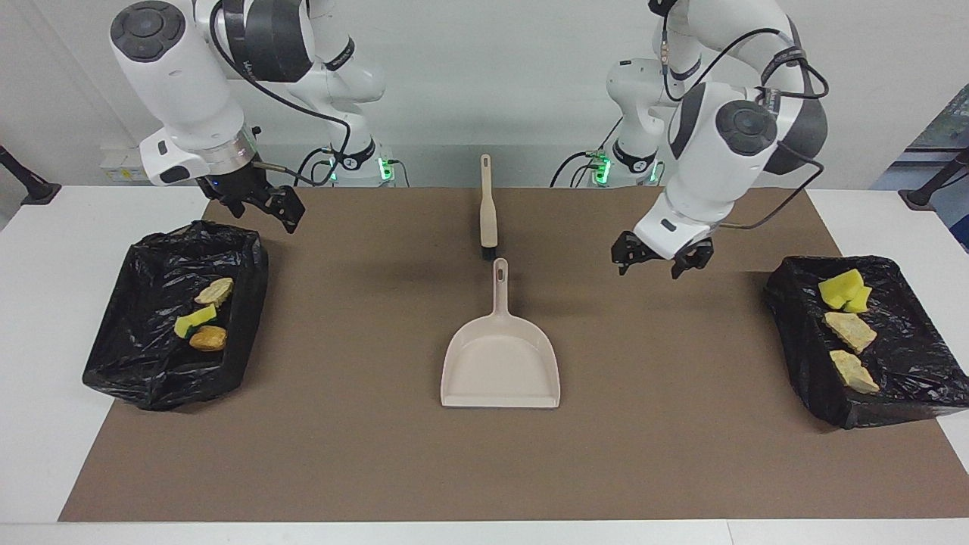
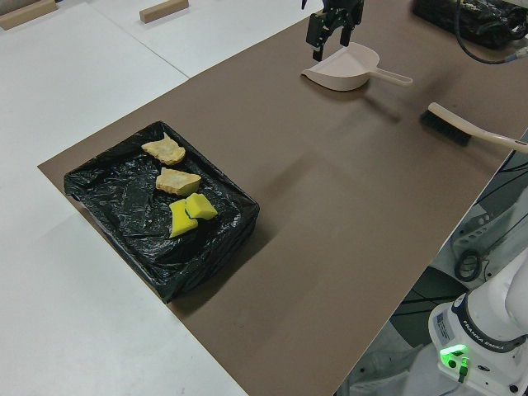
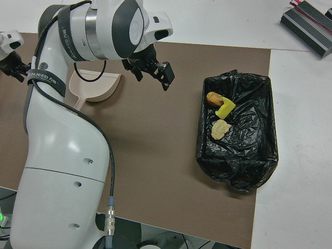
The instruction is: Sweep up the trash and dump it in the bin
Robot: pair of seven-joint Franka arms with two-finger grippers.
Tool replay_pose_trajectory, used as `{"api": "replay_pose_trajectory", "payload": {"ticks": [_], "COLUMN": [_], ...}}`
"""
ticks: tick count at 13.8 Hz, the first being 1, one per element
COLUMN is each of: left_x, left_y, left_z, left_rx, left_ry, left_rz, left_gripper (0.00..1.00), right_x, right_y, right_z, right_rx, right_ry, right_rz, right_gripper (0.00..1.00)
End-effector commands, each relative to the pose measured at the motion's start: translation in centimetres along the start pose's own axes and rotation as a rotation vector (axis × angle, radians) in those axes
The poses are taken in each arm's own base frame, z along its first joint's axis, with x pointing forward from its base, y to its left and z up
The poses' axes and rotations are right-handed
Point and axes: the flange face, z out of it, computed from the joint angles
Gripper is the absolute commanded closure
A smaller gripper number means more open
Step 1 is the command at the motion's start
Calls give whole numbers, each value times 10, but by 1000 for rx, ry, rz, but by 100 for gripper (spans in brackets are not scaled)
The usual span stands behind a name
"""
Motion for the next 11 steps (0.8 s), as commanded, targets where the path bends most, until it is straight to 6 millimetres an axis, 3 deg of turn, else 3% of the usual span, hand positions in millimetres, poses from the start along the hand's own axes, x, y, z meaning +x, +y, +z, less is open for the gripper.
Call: {"api": "replay_pose_trajectory", "payload": {"ticks": [1,2,4,6,8,11], "left_x": [-15,-22,-34,-47,-73,-87], "left_y": [-38,-60,-75,-74,-66,-67], "left_z": [-24,-34,-51,-68,-85,-102], "left_rx": [-2,-2,3,10,26,34], "left_ry": [0,3,12,23,55,72], "left_rz": [39,59,74,72,79,109], "left_gripper": [0,0,0,0,0,0], "right_x": [-3,-3,-3,-3,-3,-3], "right_y": [5,4,4,5,5,5], "right_z": [-1,-1,-1,-1,-1,-1], "right_rx": [9,9,9,9,9,10], "right_ry": [4,5,5,4,4,6], "right_rz": [-22,-23,-23,-22,-22,-22], "right_gripper": [0,0,0,0,0,0]}}
